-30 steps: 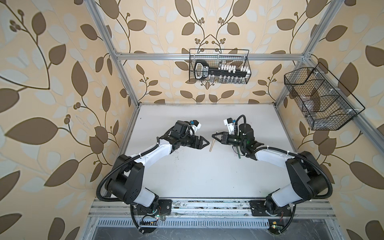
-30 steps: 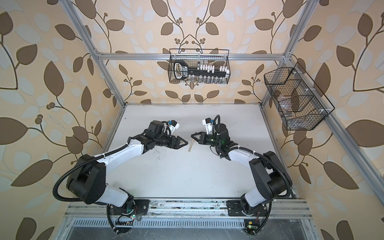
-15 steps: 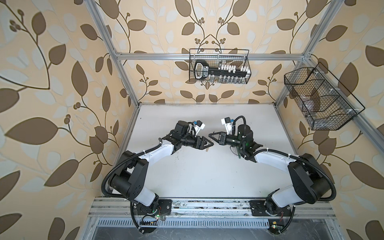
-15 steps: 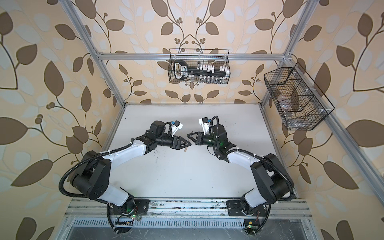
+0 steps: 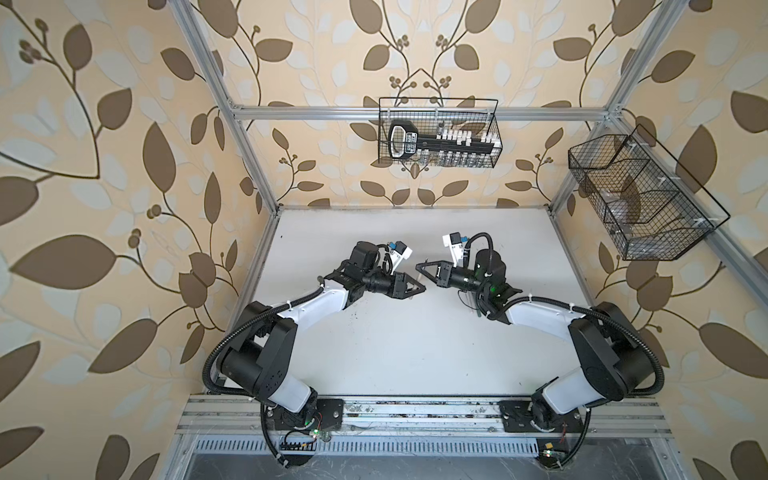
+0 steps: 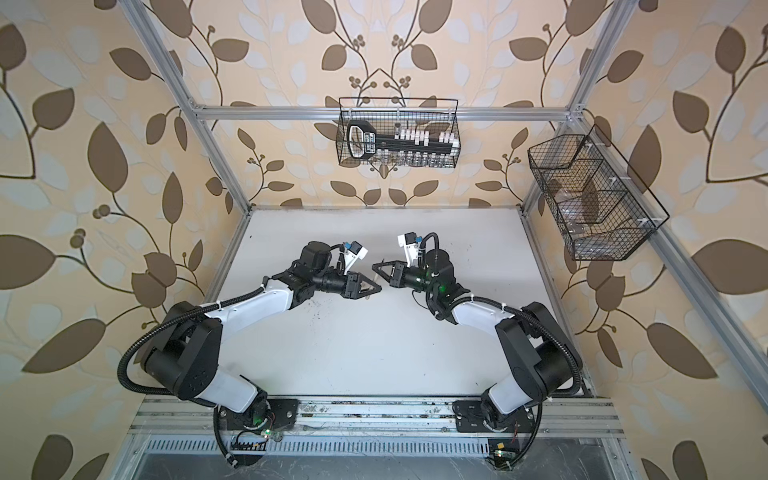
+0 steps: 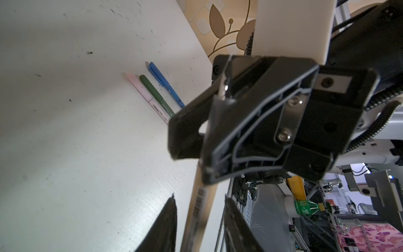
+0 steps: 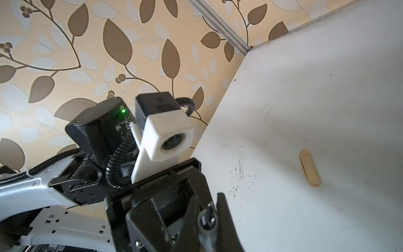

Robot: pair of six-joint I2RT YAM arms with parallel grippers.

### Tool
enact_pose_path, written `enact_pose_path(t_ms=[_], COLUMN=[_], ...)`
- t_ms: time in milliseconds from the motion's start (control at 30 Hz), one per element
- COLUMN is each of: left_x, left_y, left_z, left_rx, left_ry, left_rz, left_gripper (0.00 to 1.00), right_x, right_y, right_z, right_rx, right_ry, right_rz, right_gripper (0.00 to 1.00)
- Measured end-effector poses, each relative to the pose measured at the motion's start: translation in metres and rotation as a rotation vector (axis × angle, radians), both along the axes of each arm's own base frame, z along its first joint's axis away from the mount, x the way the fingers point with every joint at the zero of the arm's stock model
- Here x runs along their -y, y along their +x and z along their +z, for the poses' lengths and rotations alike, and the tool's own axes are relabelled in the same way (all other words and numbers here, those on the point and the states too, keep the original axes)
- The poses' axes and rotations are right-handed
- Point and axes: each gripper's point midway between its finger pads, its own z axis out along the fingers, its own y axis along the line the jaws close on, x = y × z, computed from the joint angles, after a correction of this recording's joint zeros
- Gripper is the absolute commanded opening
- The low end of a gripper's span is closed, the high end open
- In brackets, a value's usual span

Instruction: Insert the pens into the pen caps

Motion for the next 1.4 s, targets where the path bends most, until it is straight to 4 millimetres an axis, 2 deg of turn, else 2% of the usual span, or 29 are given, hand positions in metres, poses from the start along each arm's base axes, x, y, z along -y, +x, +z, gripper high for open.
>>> enact_pose_path(t_ms=[333, 367, 467, 567, 633, 700, 800, 900, 967, 1033, 1167, 1267, 1400], left_x=[0.003, 0.003, 0.000, -0.007, -0.014, -0.023, -0.043, -0.069, -0.082, -0.090, -0.099, -0.105, -0.107], left_y=[-0.003, -0.004, -0.006, -0.011, -0.012, -0.013, -0.011, -0.009, -0.013, -0.021, -0.036, -0.043, -0.047], left_z=[-0.002, -0.003, -0.006, -0.011, -0.009, 0.000, 0.024, 0.055, 0.072, 0.078, 0.071, 0.063, 0.062], left_rx=[0.042, 0.043, 0.042, 0.025, 0.037, 0.074, 0.171, 0.280, 0.331, 0.352, 0.335, 0.318, 0.306], left_ry=[0.012, 0.014, 0.038, 0.091, 0.129, 0.163, 0.215, 0.249, 0.243, 0.236, 0.235, 0.243, 0.243], left_rz=[-0.026, -0.028, -0.024, -0.003, 0.027, 0.067, 0.178, 0.320, 0.386, 0.414, 0.431, 0.440, 0.445], left_gripper=[0.03, 0.01, 0.00, 0.00, 0.00, 0.00, 0.00, 0.01, 0.02, 0.02, 0.02, 0.02, 0.02], right_x=[0.002, 0.002, 0.002, 0.007, 0.011, 0.016, 0.020, 0.014, 0.002, -0.011, -0.034, -0.046, -0.056], right_y=[-0.001, -0.001, -0.003, -0.003, 0.000, 0.010, 0.030, 0.052, 0.067, 0.075, 0.075, 0.073, 0.077], right_z=[-0.003, -0.003, -0.009, -0.014, -0.008, 0.007, 0.031, 0.037, 0.022, -0.004, -0.069, -0.107, -0.135], right_rx=[-0.020, -0.021, -0.029, -0.022, 0.000, 0.036, 0.098, 0.122, 0.102, 0.065, -0.039, -0.091, -0.104], right_ry=[0.009, 0.008, -0.019, -0.096, -0.162, -0.229, -0.336, -0.456, -0.555, -0.642, -0.781, -0.865, -0.967], right_rz=[-0.002, -0.002, 0.006, 0.005, -0.005, -0.026, -0.069, -0.094, -0.084, -0.055, 0.036, 0.090, 0.124], right_gripper=[0.00, 0.03, 0.34, 0.49, 0.51, 0.53, 0.54, 0.55, 0.55, 0.55, 0.56, 0.56, 0.56])
